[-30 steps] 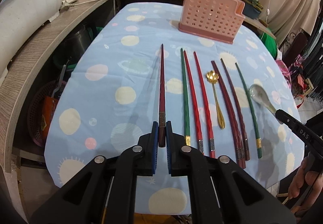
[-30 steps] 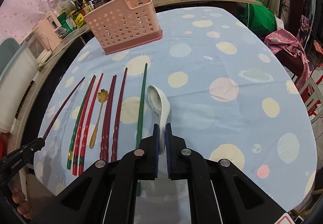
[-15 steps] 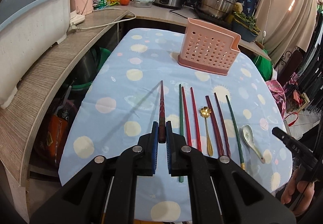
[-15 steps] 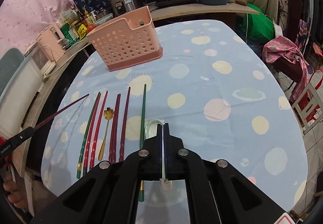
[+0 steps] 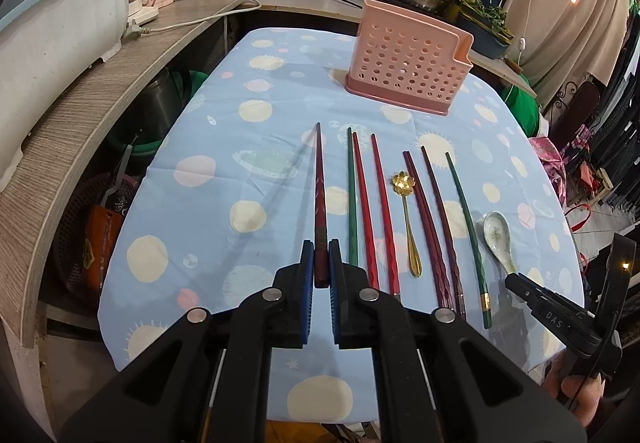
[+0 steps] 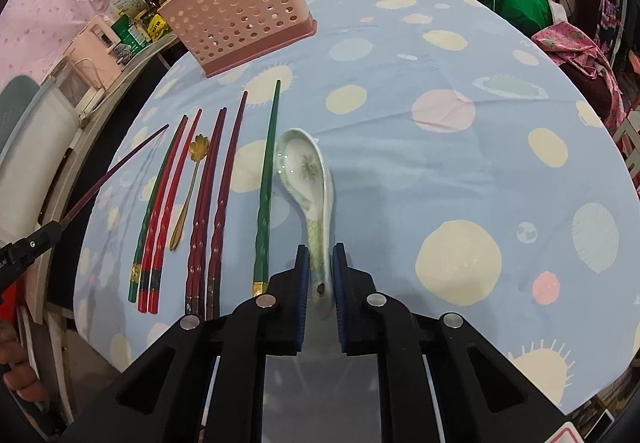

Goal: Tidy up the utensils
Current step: 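Lift the chopstick with the left tool while the right tool lifts the spoon toward the pink holder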

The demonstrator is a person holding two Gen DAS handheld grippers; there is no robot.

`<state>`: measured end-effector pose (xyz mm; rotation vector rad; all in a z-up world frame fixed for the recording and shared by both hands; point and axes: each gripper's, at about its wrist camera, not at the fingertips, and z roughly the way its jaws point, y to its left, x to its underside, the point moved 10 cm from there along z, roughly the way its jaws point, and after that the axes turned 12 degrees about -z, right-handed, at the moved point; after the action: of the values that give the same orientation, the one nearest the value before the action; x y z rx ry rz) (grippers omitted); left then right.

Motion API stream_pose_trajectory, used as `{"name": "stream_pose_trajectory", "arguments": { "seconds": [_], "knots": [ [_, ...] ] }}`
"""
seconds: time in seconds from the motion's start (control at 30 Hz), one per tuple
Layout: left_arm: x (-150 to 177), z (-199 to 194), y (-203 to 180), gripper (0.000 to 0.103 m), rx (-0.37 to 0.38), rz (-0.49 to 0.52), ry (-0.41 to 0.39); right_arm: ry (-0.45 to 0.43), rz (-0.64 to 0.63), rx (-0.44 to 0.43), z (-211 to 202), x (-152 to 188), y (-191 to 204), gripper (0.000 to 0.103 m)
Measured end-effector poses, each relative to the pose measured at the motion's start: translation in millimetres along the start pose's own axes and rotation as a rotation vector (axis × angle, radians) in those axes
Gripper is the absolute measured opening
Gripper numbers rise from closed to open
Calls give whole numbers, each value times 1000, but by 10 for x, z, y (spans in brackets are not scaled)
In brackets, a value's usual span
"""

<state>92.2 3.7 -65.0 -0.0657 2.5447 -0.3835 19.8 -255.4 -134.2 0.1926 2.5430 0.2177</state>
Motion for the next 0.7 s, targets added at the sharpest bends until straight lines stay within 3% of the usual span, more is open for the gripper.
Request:
{"name": "stream_pose_trajectory", "arguments": {
  "seconds": [0.17, 0.37, 0.7],
  "knots": [
    [-11, -19, -9, 7, 1, 2, -6, -26, -2, 12, -95, -39, 6, 8],
    [-210, -191, -70, 7, 14, 13, -65, -85, -15, 39, -349, -314, -23, 6],
    [-991, -443, -215, 7, 34, 13, -208, -173, -58, 56, -547, -954, -1, 5]
  ]
}}
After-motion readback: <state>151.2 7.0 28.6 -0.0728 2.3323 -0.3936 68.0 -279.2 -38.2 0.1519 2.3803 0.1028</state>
